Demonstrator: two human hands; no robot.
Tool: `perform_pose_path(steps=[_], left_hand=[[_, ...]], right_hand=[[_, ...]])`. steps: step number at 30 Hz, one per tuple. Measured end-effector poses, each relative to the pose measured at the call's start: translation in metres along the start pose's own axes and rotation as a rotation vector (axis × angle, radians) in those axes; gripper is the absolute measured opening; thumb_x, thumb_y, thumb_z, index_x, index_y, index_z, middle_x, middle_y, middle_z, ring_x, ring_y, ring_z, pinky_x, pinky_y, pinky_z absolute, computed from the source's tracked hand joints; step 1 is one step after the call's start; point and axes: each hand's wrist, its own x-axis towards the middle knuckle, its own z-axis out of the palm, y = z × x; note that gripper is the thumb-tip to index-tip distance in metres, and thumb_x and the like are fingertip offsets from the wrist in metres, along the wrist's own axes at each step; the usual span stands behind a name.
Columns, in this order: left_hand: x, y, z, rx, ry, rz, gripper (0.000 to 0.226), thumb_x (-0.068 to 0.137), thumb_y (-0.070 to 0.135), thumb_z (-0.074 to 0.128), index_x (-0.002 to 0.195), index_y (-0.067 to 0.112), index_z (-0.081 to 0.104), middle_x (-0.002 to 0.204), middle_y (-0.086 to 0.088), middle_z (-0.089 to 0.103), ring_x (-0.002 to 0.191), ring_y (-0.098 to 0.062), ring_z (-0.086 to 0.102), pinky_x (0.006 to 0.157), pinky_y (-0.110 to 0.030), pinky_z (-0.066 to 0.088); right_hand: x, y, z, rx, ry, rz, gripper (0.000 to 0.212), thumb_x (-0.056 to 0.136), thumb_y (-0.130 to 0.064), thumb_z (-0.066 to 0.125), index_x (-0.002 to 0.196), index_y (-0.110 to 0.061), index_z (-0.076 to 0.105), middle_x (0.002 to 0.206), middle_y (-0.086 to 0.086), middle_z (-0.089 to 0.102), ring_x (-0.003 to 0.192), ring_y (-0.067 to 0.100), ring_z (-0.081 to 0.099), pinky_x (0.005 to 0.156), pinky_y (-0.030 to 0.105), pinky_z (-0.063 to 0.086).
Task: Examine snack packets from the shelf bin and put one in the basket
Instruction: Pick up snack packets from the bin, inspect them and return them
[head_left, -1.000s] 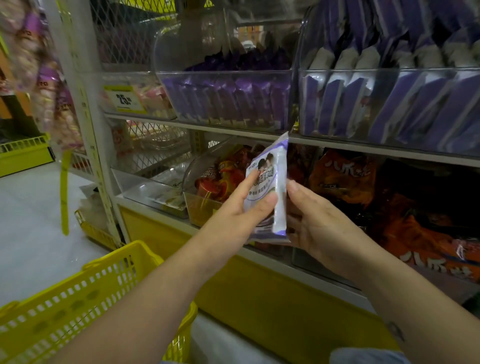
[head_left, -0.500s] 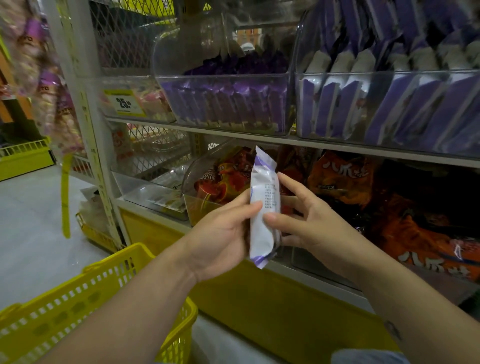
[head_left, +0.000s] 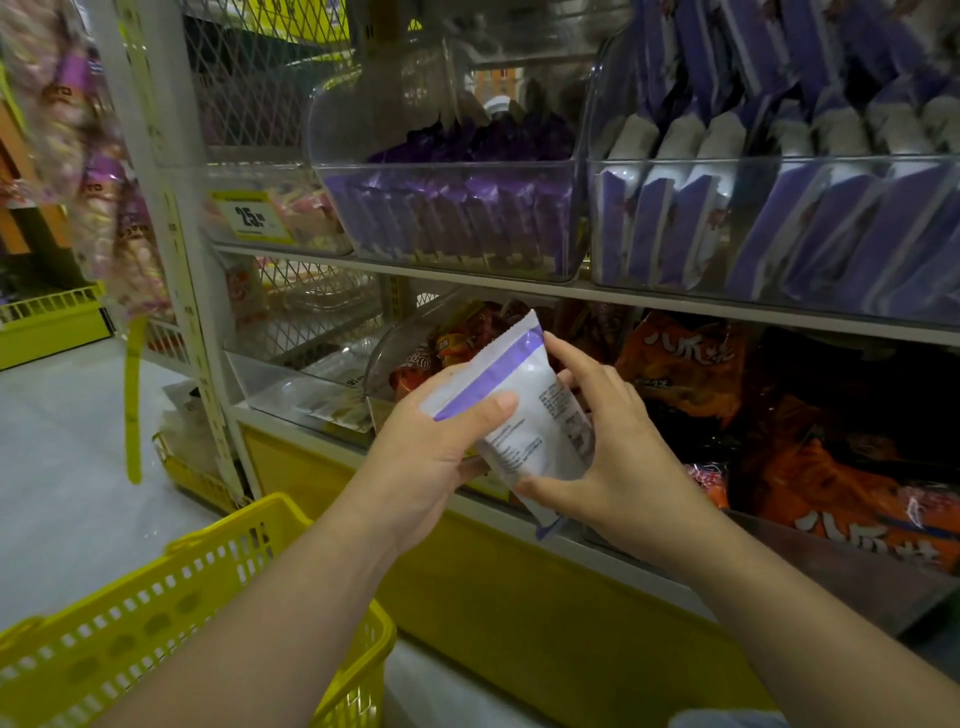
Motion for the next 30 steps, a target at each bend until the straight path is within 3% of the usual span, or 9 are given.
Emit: perform_pose_path(steps=[4,7,9,12,14,18,23,27,30], left_hand=[[-0.001,0.005,-0.010,-0.108,-0.021,-0.044,0.033,0.073,0.018,0.070,0.106,0.018,0.073,0.105,-0.010,0.074,0.095,-0.024,0.070,0.078,-0.040,0.060],[0.000,0.009,-0.018,-0.208,-0.067,-0.047,0.027,0.070,0.016,0.076,0.097,0.019,0.078,0.102,-0.011,0.074,0.096,-0.024,0.071,0.076,-0.038,0.060],[0.000,0.012,-0.025,-0.260,-0.090,-0.039,0.042,0.055,0.020,0.091,0.095,0.017,0.078,0.101,-0.012,0.074,0.095,-0.024,0.071,0.076,-0.036,0.060],[0.002,0.011,-0.033,-0.213,-0.086,-0.019,0.041,0.056,0.020,0.090,0.095,0.017,0.078,0.102,-0.012,0.074,0.095,-0.024,0.071,0.075,-0.033,0.059],[0.003,0.009,-0.036,-0.078,-0.020,0.030,0.030,0.067,0.017,0.077,0.097,0.019,0.076,0.101,-0.007,0.075,0.094,-0.021,0.072,0.075,-0.031,0.059],[0.006,0.002,-0.038,0.148,0.060,0.108,0.042,0.071,0.022,0.071,0.111,0.033,0.069,0.106,0.004,0.074,0.100,-0.015,0.068,0.083,-0.028,0.057],[0.009,-0.003,-0.037,0.164,0.012,0.102,0.043,0.066,0.027,0.077,0.106,0.040,0.069,0.101,0.007,0.072,0.100,-0.014,0.068,0.082,-0.034,0.058],[0.011,-0.004,-0.043,0.091,0.031,0.109,0.030,0.071,0.017,0.071,0.099,0.029,0.069,0.102,0.004,0.073,0.099,-0.015,0.069,0.076,-0.031,0.058],[0.011,-0.005,-0.048,0.047,0.054,0.121,0.031,0.073,0.013,0.068,0.102,0.023,0.067,0.101,0.000,0.073,0.098,-0.019,0.070,0.077,-0.031,0.058]], right_hand=[[0.002,0.000,-0.007,0.152,-0.017,0.039,0.096,0.065,-0.043,0.082,0.135,-0.063,0.019,0.113,-0.030,0.045,0.112,0.001,0.052,0.087,0.026,0.051],[0.002,0.006,-0.018,0.403,-0.028,0.143,0.067,0.062,-0.039,0.083,0.122,-0.041,0.054,0.109,-0.016,0.066,0.093,-0.001,0.068,0.067,0.017,0.056],[0.002,0.009,-0.024,0.521,-0.032,0.196,0.049,0.058,-0.035,0.081,0.104,-0.026,0.065,0.098,-0.007,0.075,0.085,0.006,0.072,0.061,0.016,0.055],[0.002,0.010,-0.026,0.551,-0.002,0.200,0.038,0.059,-0.028,0.081,0.093,-0.019,0.068,0.090,-0.007,0.075,0.081,0.011,0.073,0.058,0.015,0.054],[0.002,0.008,-0.025,0.489,0.067,0.185,0.031,0.064,-0.023,0.083,0.092,-0.022,0.068,0.091,-0.011,0.074,0.082,0.007,0.072,0.060,0.017,0.056],[0.002,0.004,-0.022,0.346,0.182,0.111,0.030,0.073,-0.009,0.081,0.091,-0.029,0.069,0.088,-0.010,0.070,0.075,0.000,0.066,0.057,0.012,0.051],[0.001,-0.002,-0.016,0.256,0.174,0.085,0.037,0.071,-0.018,0.083,0.097,-0.040,0.068,0.094,-0.016,0.068,0.083,0.005,0.062,0.064,0.022,0.050],[0.001,-0.003,-0.019,0.477,0.152,0.097,0.041,0.059,-0.039,0.078,0.098,-0.041,0.067,0.091,-0.017,0.072,0.075,-0.001,0.068,0.058,0.012,0.051],[0.002,0.002,-0.021,0.666,0.151,0.098,0.031,0.062,-0.032,0.076,0.090,-0.026,0.064,0.091,-0.004,0.075,0.087,0.010,0.072,0.068,0.019,0.055]])
